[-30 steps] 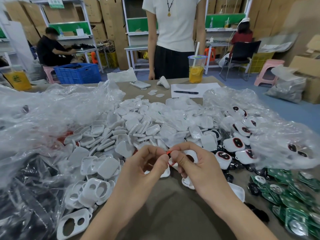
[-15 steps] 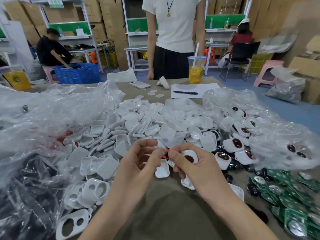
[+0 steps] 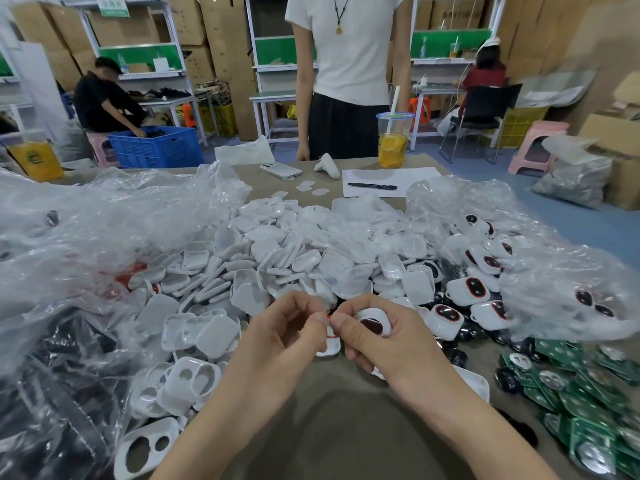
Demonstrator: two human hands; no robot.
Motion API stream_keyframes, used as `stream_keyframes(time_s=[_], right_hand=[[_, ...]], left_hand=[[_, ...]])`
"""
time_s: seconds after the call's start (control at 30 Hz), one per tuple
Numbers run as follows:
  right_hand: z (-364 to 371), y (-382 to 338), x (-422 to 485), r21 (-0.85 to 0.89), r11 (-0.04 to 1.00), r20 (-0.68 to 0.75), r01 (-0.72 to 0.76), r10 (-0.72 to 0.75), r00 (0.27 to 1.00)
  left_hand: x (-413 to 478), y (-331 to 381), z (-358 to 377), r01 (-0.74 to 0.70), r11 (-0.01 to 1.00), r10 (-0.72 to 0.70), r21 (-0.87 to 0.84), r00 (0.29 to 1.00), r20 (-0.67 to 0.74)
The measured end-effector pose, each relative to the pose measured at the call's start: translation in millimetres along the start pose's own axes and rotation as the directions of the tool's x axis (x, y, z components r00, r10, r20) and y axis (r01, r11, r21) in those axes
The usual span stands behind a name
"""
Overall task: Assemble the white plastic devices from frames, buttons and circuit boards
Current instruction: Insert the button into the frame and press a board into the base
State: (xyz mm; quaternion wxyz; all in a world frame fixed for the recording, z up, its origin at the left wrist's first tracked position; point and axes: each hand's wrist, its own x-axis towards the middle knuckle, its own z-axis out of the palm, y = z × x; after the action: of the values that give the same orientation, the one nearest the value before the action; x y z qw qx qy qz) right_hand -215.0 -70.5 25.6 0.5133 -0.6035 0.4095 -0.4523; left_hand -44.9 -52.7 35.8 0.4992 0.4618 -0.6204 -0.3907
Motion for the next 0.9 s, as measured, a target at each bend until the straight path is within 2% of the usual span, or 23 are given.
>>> stream_keyframes(time_s=[0.1,0.17,0.27,0.33,0.5,0.57,0.73,0.9], right_hand=[[-0.1,0.0,1.3,0.023,1.0,-0.016,-0.017,0.018,1.0],[-2.8,-1.0,3.4,0.076,0.997,-0.042,-0.031,0.034,0.999],[-6.5,-1.7,5.2,0.15,0.987,-0.041,-0.062,0.069,0.997],[-7.1,-1.6,5.5,0.154,0.986,-0.028,-0.069,0.074,0.997],[-6.6,2.0,7.5,0.136,0.988,0.003,-0.08,0.081,0.997],[-5.2,2.0,7.5,0.164,0.98,0.035,-0.115,0.111,0.993],[-1.6,-2.5,9.5,0.406,0.888,0.029,-0.215,0.223,0.974],[4.9,-2.4,6.8,0.499,0.836,-0.017,-0.226,0.27,0.963]], left_hand=[[-1.4,-3.1,1.6,-0.023,0.998,0.026,0.059,0.999,-0.038],[-2.5,-4.6,2.4,-0.06,0.985,0.075,0.16,0.993,-0.091],[-3.1,-5.1,2.5,-0.204,0.923,0.226,0.325,0.974,-0.03],[-3.1,-7.0,1.7,-0.237,0.898,0.254,0.37,0.967,0.002],[-3.8,-9.8,0.4,-0.267,0.862,0.281,0.431,0.959,0.032],[-3.9,-9.6,1.5,-0.254,0.863,0.283,0.436,0.959,-0.001],[-3.9,-10.4,6.0,-0.198,0.9,0.277,0.388,0.948,-0.157],[-7.9,-11.8,16.1,-0.26,0.876,0.311,0.407,0.948,-0.064]])
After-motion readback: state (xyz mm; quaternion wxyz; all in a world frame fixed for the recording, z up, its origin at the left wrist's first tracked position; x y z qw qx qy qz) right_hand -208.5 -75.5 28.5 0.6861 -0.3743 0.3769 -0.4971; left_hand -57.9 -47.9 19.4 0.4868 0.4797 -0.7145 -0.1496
